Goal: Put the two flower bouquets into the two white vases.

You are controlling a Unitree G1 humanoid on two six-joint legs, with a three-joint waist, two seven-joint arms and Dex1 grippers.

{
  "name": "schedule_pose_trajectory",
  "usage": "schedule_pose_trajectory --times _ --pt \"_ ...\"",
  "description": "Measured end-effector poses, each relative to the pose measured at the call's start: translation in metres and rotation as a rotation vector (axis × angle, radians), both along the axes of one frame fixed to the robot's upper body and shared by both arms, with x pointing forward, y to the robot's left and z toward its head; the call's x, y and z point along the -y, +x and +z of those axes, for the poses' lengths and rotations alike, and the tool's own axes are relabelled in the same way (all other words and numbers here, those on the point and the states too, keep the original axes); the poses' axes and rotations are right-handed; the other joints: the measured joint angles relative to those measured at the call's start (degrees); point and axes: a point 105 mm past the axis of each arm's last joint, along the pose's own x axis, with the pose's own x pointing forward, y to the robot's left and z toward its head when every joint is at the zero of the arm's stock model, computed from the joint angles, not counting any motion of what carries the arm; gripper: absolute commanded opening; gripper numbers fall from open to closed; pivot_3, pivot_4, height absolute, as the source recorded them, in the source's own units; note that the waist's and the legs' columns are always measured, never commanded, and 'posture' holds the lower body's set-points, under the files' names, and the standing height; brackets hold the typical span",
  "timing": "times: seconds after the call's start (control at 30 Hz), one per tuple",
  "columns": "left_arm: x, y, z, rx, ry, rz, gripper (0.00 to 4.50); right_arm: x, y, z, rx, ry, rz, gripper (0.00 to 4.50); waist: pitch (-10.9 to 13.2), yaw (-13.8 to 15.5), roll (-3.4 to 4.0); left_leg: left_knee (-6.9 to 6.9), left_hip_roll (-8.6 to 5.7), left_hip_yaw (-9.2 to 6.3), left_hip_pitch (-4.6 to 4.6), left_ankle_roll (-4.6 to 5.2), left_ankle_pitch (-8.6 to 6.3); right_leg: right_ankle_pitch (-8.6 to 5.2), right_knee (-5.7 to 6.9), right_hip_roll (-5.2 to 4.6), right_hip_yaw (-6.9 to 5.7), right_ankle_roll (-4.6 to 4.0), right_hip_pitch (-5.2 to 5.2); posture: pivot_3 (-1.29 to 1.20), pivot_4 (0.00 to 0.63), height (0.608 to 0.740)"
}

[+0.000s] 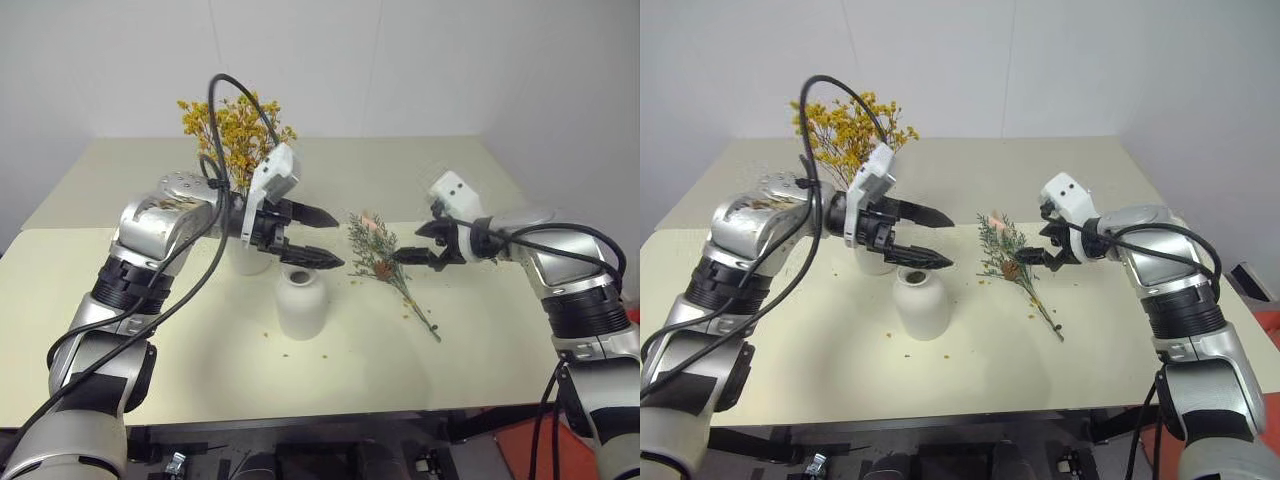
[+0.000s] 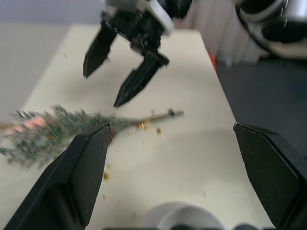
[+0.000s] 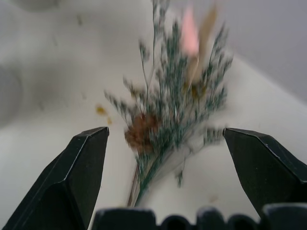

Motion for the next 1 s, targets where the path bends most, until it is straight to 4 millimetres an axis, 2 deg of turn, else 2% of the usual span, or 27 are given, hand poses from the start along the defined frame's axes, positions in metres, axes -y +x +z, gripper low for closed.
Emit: schedule_pose_trajectory --times 0.2,0.43,0.53,0.6,0.9,0.93,1.0 --pt "0.002 0.002 -0.003 -0.002 0.019 -0.005 4.46 0.006 -0.004 -0.031 -0.166 -0.070 -0.030 4.50 0.0 0.1 0.00 0.00 -0.01 0.01 -0.05 0.00 0.00 0.00 0.02 -0.02 0.02 0.00 -0.06 0.00 0.150 0.740" --pt "0.003 0.003 -0.003 0.006 0.026 0.003 4.46 -0.004 -0.001 -0.062 -0.272 -0.159 -0.014 4.50 0.0 0.1 0.00 0.02 -0.01 0.01 -0.06 0.00 0.00 0.01 0.04 -0.01 0.03 -0.02 -0.08 0.00 0.150 0.740" --pt "0.004 0.002 -0.003 0.015 0.031 0.003 4.50 -0.006 0.002 -0.062 -0.272 -0.178 -0.010 3.87 0.0 0.1 0.00 0.06 -0.02 0.02 -0.06 0.00 0.00 0.01 0.07 -0.03 0.03 -0.01 -0.08 0.00 0.150 0.740" --pt "0.004 0.002 -0.002 0.020 0.032 0.006 4.50 -0.007 0.005 -0.062 -0.262 -0.195 -0.007 3.29 0.0 0.1 0.00 0.07 -0.01 0.01 -0.04 0.00 0.00 0.01 0.09 -0.02 0.03 -0.01 -0.08 0.00 0.150 0.740" --pt "-0.003 0.002 -0.001 0.027 0.019 0.047 4.50 -0.006 0.014 -0.059 -0.238 -0.178 -0.047 0.16 0.0 0.0 0.00 0.07 -0.01 0.01 -0.03 0.00 0.00 0.06 0.10 -0.01 0.04 -0.09 -0.07 0.00 0.150 0.740" --pt "-0.004 0.002 0.000 0.030 0.017 0.050 4.50 -0.007 0.015 -0.059 -0.235 -0.172 -0.050 0.03 0.0 0.0 0.00 0.07 -0.01 0.01 -0.04 0.00 0.00 0.06 0.10 -0.01 0.04 -0.09 -0.08 0.00 0.150 0.740" --pt "-0.005 0.003 0.000 0.033 0.016 0.059 4.50 -0.009 0.017 -0.055 -0.228 -0.133 -0.073 0.03 0.0 0.1 0.01 0.06 -0.01 0.01 -0.04 0.00 0.00 0.08 0.11 -0.02 0.04 -0.12 -0.08 0.00 0.150 0.740"
